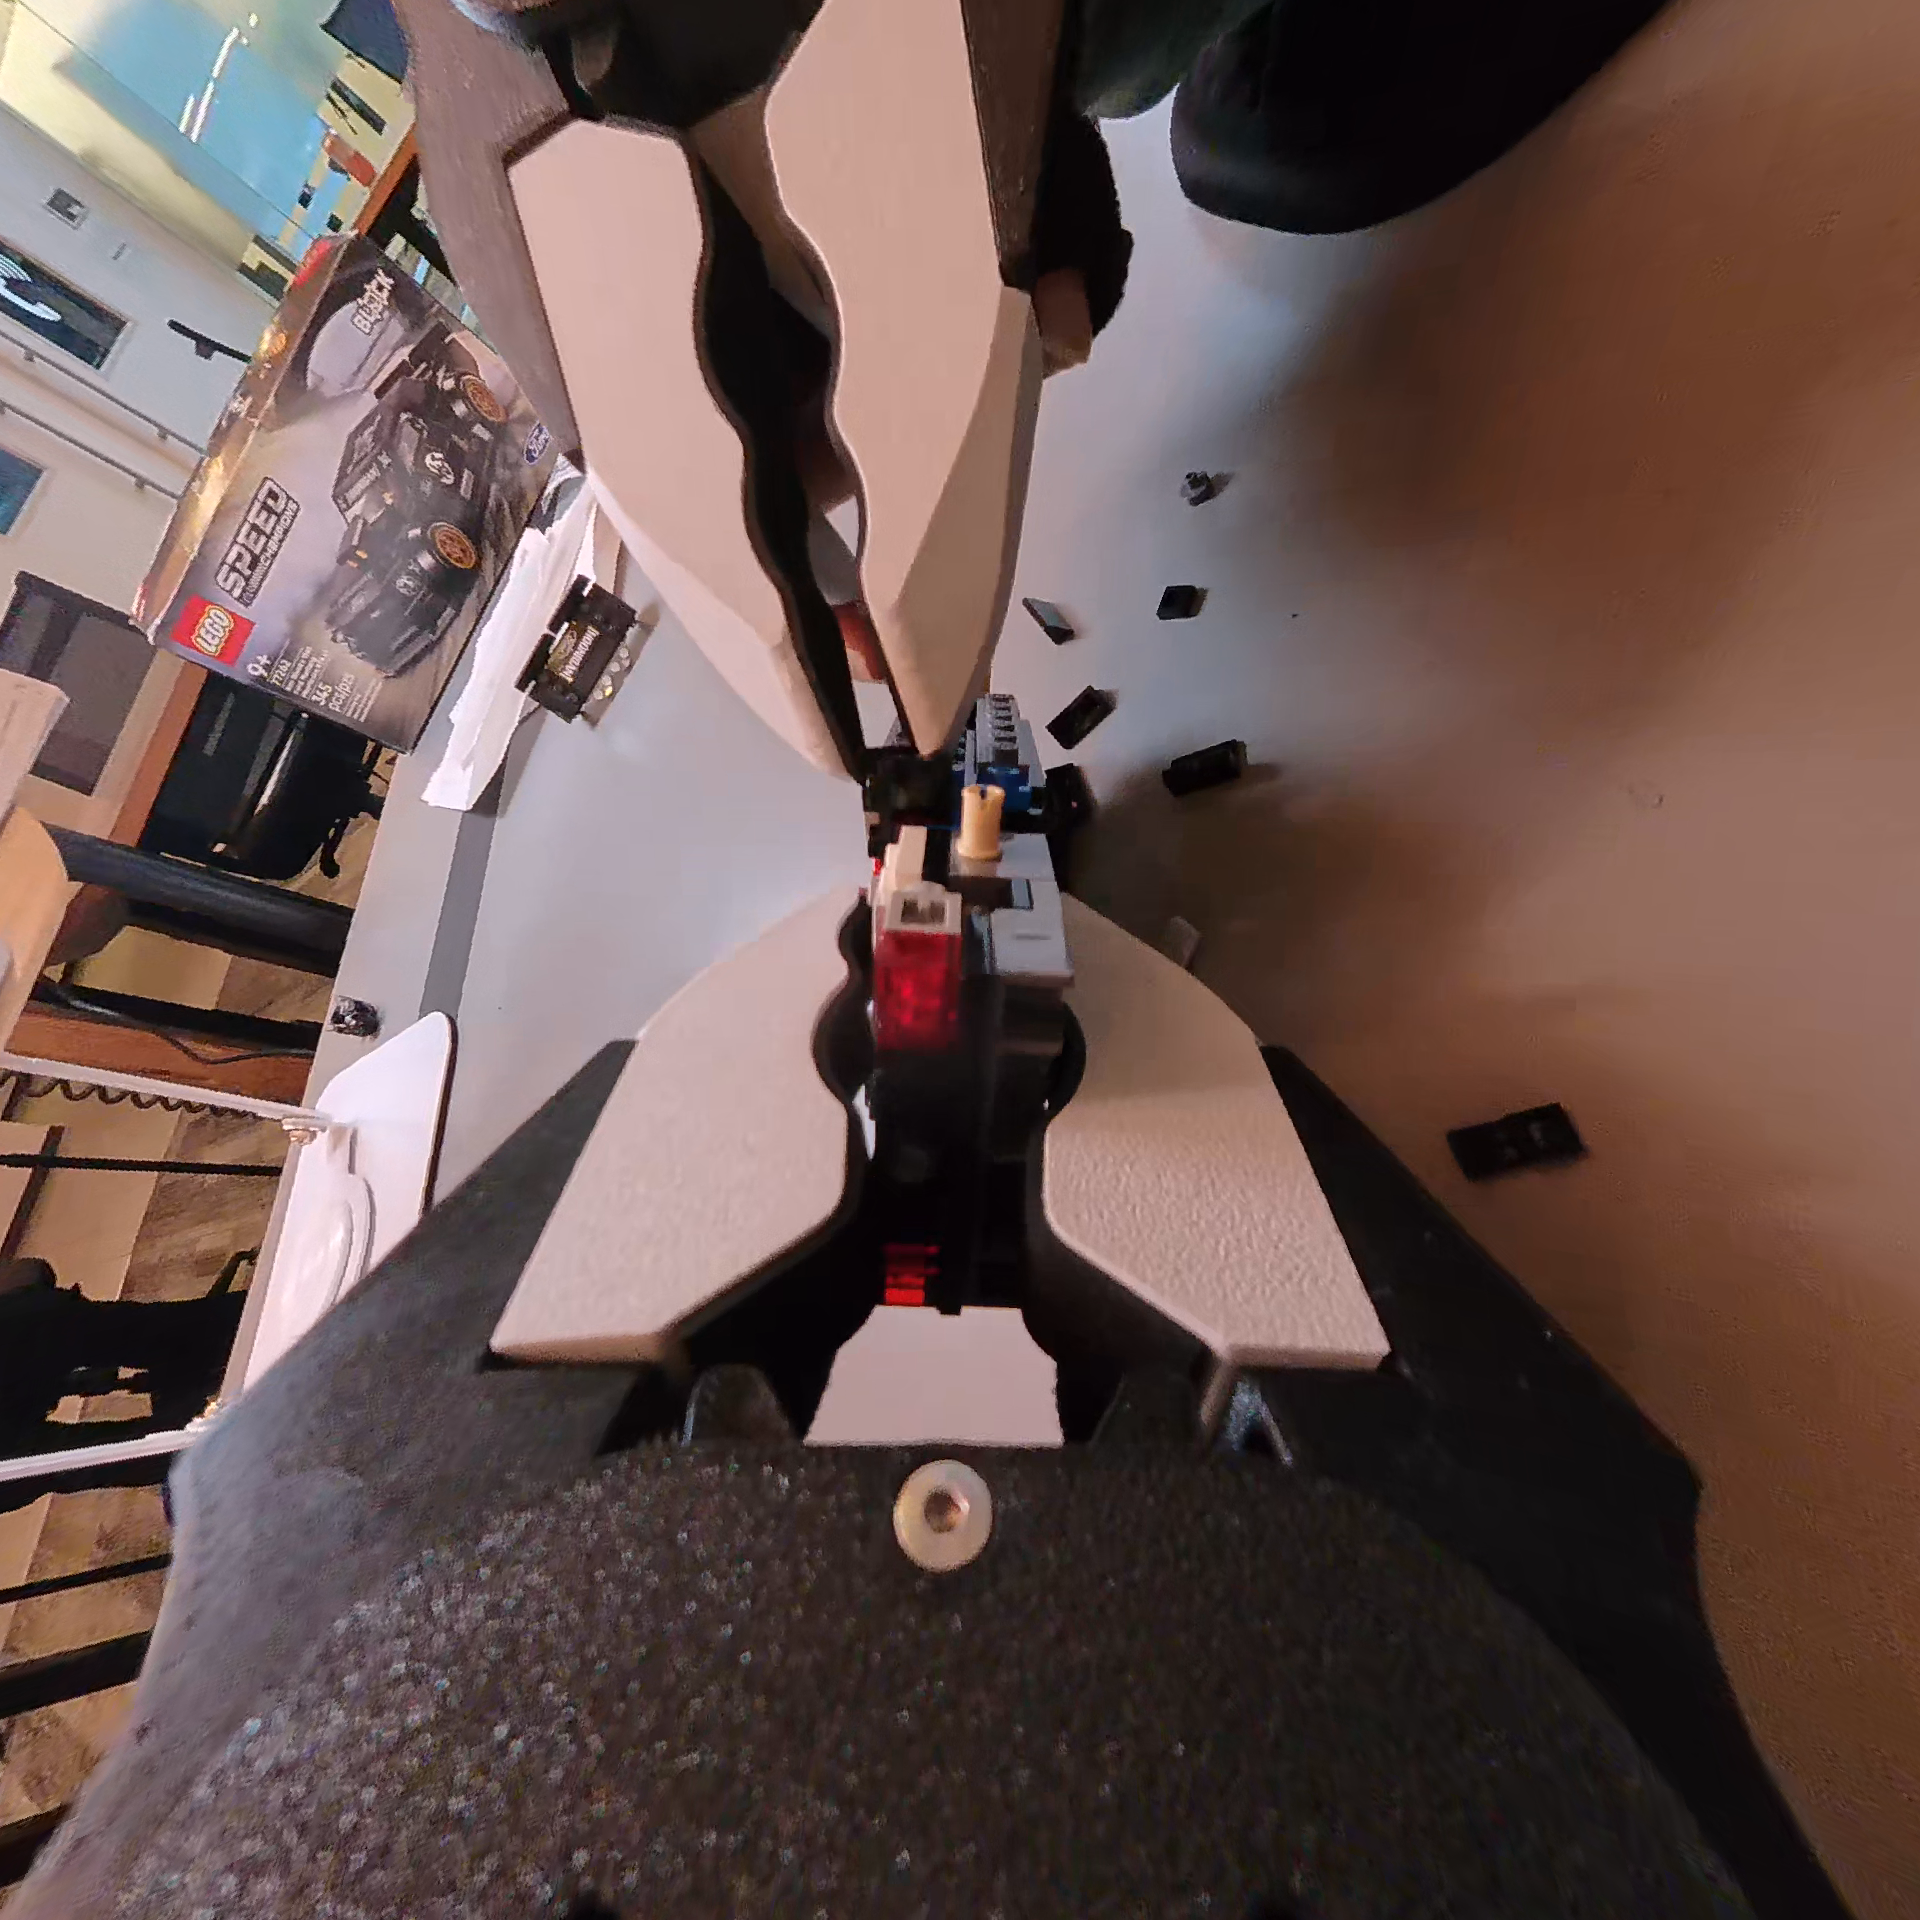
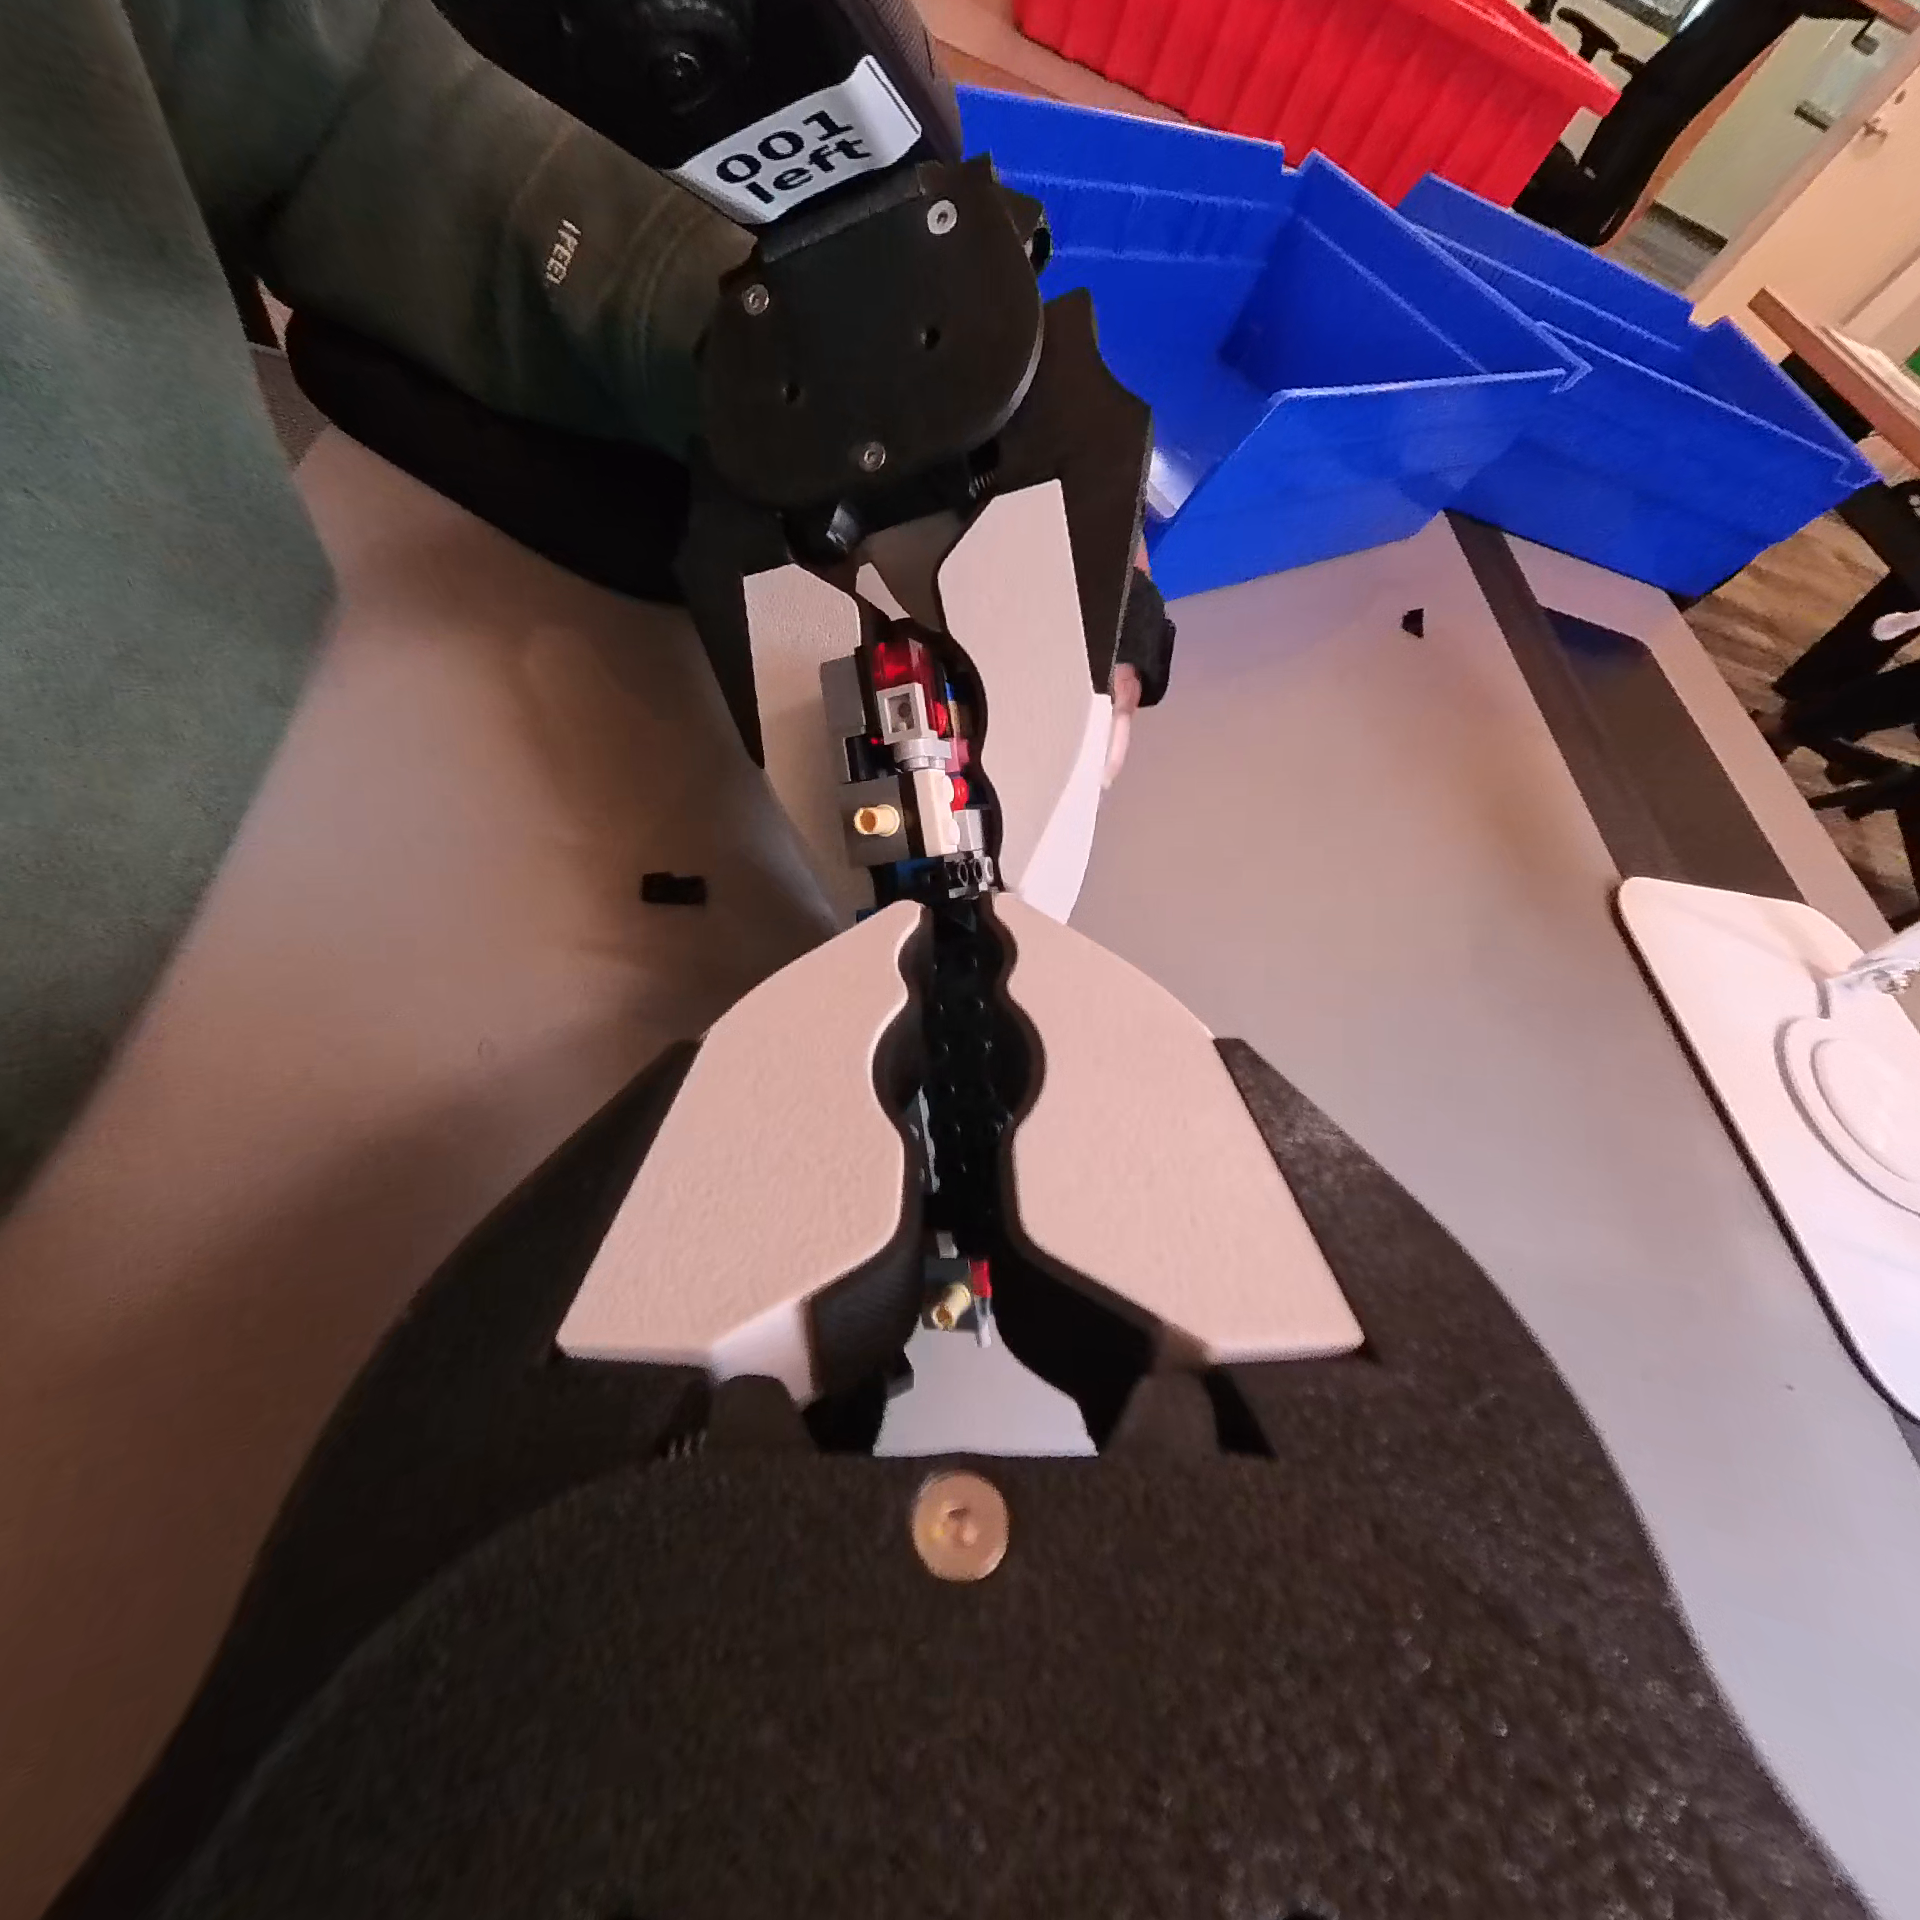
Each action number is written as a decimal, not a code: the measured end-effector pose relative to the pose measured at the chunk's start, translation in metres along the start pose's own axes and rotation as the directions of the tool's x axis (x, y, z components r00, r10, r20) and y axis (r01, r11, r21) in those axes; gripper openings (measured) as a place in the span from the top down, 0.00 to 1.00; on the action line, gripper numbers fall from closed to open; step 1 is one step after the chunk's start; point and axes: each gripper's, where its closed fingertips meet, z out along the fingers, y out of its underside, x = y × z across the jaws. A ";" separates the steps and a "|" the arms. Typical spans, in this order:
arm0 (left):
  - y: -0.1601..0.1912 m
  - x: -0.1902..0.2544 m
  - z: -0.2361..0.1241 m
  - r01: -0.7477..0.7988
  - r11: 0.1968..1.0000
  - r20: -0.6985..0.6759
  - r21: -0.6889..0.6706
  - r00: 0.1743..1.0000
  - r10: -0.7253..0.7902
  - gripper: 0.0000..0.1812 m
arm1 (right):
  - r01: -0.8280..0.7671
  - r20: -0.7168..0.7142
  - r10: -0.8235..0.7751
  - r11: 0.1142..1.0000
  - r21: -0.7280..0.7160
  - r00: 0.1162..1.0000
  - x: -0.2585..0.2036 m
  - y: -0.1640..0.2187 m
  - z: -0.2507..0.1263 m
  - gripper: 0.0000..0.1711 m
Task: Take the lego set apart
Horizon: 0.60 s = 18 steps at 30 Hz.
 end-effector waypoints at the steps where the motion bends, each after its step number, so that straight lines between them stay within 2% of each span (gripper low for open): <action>1: 0.000 0.000 0.000 0.003 1.000 -0.003 0.002 1.000 -0.003 0.85 | -0.002 -0.002 0.002 1.000 0.004 1.000 0.000 0.000 0.000 0.96; 5: -0.008 0.000 -0.001 -0.010 0.999 0.016 0.049 1.000 0.009 0.84 | -0.005 -0.009 0.005 1.000 0.005 1.000 0.000 0.000 0.002 0.95; 18: -0.010 0.003 0.001 -0.096 0.994 0.051 0.051 0.994 0.093 0.82 | -0.014 0.006 0.014 1.000 -0.002 1.000 -0.003 0.001 0.002 0.95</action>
